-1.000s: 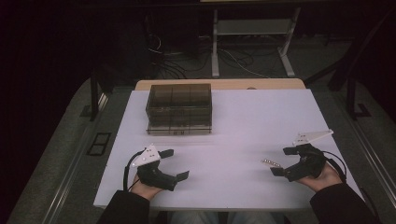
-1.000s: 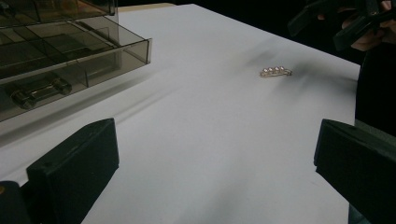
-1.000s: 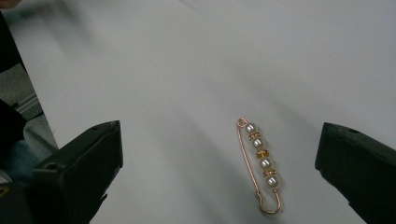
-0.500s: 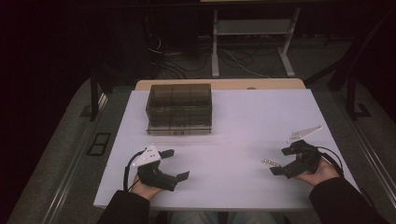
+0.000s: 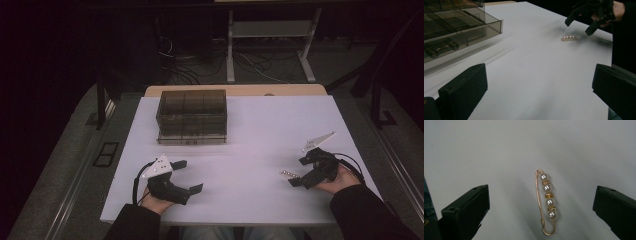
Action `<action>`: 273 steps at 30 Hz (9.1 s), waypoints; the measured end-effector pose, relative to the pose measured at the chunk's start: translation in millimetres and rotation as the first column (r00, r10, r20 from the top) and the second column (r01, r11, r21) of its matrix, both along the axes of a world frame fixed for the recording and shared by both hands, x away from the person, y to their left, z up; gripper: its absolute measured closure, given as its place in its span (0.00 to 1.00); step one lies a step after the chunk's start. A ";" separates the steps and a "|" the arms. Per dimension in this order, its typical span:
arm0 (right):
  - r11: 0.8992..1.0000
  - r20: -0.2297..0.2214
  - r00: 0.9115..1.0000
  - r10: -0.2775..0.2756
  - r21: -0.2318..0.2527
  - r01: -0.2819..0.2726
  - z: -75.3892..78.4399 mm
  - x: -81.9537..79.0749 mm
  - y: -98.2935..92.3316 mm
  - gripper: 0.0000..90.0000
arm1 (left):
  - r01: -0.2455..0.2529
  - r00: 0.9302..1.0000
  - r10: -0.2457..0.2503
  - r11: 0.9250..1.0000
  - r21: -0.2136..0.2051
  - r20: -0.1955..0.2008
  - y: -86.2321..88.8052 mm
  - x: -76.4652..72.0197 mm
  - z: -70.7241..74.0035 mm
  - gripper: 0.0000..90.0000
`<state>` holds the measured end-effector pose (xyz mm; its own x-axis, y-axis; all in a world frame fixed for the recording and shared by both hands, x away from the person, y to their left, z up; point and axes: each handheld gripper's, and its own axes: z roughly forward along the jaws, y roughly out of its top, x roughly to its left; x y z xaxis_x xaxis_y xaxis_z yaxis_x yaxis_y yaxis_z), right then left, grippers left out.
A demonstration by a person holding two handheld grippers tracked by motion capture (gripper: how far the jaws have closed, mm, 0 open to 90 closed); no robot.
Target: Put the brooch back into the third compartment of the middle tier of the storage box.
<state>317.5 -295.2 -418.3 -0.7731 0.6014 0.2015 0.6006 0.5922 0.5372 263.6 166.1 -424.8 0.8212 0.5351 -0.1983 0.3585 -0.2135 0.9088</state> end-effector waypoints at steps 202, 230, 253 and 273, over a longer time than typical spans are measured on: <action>0.960 0.200 0.942 0.269 0.025 -0.280 120.4 91.5 136.7 0.89 | 0.003 1.000 -0.003 1.000 -0.001 0.013 2.6 0.5 1.1 0.00; 0.948 0.201 0.929 0.309 0.005 -0.317 114.9 113.8 188.7 0.89 | 0.003 1.000 -0.002 1.000 -0.011 0.013 3.2 -0.1 1.9 0.00; 0.950 0.184 0.933 0.310 -0.018 -0.312 89.4 132.5 212.4 0.89 | 0.008 1.000 -0.008 1.000 -0.007 0.019 3.7 0.7 2.3 0.00; 0.951 0.180 0.934 0.309 -0.033 -0.308 68.1 143.7 231.0 0.89 | 0.014 1.000 -0.013 1.000 -0.009 0.020 2.8 0.8 2.5 0.00</action>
